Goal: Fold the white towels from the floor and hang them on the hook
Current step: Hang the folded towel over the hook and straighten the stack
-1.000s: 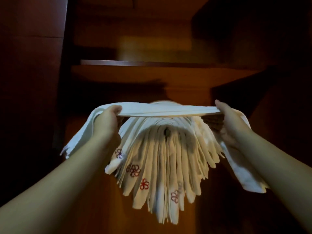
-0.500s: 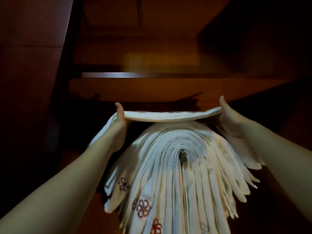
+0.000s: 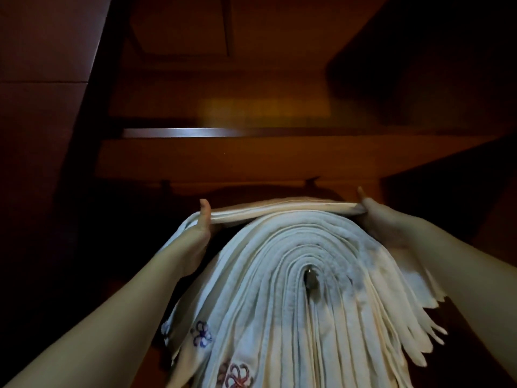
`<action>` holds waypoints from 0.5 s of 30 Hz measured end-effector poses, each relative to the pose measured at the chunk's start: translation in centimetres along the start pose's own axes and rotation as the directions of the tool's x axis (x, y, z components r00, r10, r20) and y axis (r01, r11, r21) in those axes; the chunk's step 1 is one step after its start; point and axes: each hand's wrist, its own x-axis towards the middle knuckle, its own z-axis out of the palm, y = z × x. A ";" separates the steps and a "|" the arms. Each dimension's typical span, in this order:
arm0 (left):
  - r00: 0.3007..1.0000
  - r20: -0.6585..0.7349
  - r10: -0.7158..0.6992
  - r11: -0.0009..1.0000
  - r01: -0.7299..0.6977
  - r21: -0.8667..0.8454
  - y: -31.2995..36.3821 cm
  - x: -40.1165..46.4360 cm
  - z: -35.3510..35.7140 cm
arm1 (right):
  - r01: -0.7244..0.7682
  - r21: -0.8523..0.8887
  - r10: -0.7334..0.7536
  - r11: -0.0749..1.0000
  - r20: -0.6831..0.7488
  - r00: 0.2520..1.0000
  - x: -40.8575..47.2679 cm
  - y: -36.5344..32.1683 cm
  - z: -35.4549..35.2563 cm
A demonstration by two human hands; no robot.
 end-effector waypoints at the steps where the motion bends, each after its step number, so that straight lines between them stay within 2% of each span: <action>1: 0.997 0.065 -0.040 0.999 0.038 0.026 -0.1 -0.3 0.4 | -0.031 -0.007 0.031 0.999 0.020 0.999 -0.2 0.4 -0.6; 3: 0.979 0.154 -0.131 0.990 0.120 0.080 -0.4 -1.1 1.3 | -0.086 -0.024 0.087 0.996 0.050 0.995 -0.2 1.4 -1.5; 6: 0.976 0.109 -0.190 0.979 0.179 0.101 -1.1 -1.5 1.5 | -0.131 -0.083 0.137 0.988 0.065 0.988 -0.1 2.6 -1.3; 9: 0.969 0.084 -0.230 0.969 0.221 0.110 -1.8 -2.3 0.6 | -0.093 -0.107 0.096 0.990 0.023 0.995 -0.1 3.0 -0.6; 15: 0.969 0.114 -0.220 0.970 0.206 0.128 -3.2 -4.4 0.7 | -0.022 -0.067 0.031 0.998 0.133 0.991 -1.9 4.1 -0.4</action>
